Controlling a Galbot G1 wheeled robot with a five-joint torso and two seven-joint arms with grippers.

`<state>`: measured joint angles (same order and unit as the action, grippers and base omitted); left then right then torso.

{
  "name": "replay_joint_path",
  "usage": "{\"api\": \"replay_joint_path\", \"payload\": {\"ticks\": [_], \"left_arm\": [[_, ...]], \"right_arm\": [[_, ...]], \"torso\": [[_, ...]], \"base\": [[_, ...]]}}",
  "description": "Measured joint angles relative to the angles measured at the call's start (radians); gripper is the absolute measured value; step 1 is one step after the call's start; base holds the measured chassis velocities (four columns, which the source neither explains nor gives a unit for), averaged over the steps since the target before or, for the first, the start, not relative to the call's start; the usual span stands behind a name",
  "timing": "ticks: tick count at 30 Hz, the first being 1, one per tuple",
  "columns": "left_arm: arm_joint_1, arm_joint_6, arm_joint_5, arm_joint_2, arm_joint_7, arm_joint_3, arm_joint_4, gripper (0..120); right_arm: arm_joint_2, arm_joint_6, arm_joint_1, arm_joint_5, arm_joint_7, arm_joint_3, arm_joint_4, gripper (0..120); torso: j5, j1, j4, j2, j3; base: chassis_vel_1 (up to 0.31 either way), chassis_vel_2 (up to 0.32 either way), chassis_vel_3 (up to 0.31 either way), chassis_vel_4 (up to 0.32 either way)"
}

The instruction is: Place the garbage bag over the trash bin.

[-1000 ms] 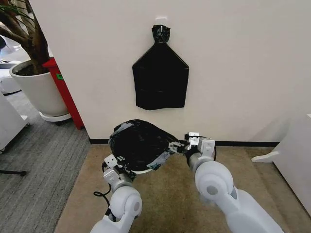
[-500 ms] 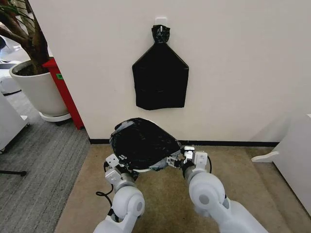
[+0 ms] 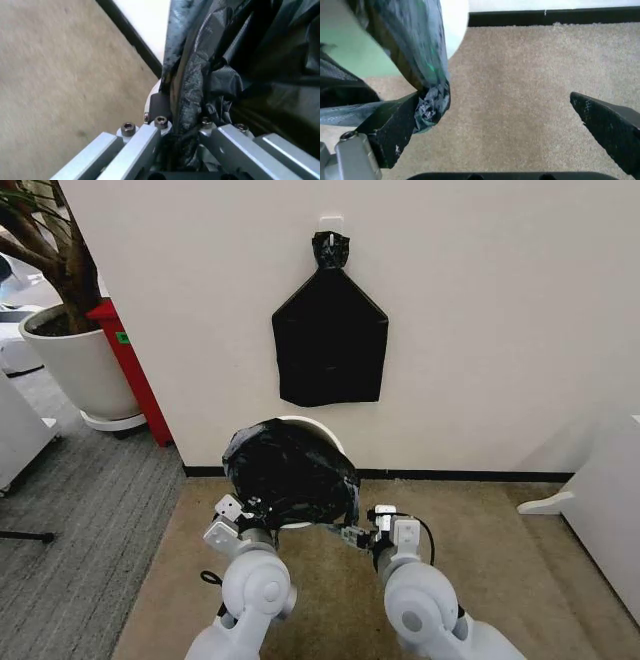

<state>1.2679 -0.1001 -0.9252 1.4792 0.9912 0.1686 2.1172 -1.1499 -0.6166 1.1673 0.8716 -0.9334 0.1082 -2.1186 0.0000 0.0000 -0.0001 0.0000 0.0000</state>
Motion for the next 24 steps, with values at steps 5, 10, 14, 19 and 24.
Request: {"api": "replay_joint_path", "payload": {"ticks": [5,10,14,19,24], "left_arm": [[0.021,-0.011,-0.082,0.008,0.015,0.002,0.05,0],[0.037,-0.019,-0.122,0.011,0.026,0.006,0.075,0],[0.048,-0.022,-0.121,0.013,0.026,0.006,0.08,0],[0.055,-0.027,-0.109,0.013,0.028,0.003,0.081,0],[0.049,-0.028,-0.06,0.001,0.029,0.002,0.044,0]], "right_arm": [[0.001,0.008,-0.008,-0.033,0.016,-0.004,0.029,100],[0.007,0.015,-0.015,-0.053,0.026,-0.014,0.05,100],[0.011,0.021,-0.015,-0.077,0.041,-0.024,0.058,100],[0.018,0.023,-0.025,-0.094,0.05,-0.035,0.061,100],[0.041,0.012,-0.019,-0.091,0.056,-0.029,0.033,100]], "torso": [[0.0,0.0,0.0001,0.0,0.0],[0.0001,0.0,0.0001,0.0,0.0],[0.0,0.0,0.0001,0.0,0.0],[0.0,0.0,0.0001,0.0,0.0],[-0.0002,0.0,0.0001,0.0,0.0]], "base": [[0.0,0.0,0.0,0.0],[0.0,0.0,0.0,0.0],[0.0,0.0,0.0,0.0],[0.0,0.0,0.0,0.0],[0.0,0.0,0.0,0.0]]}}
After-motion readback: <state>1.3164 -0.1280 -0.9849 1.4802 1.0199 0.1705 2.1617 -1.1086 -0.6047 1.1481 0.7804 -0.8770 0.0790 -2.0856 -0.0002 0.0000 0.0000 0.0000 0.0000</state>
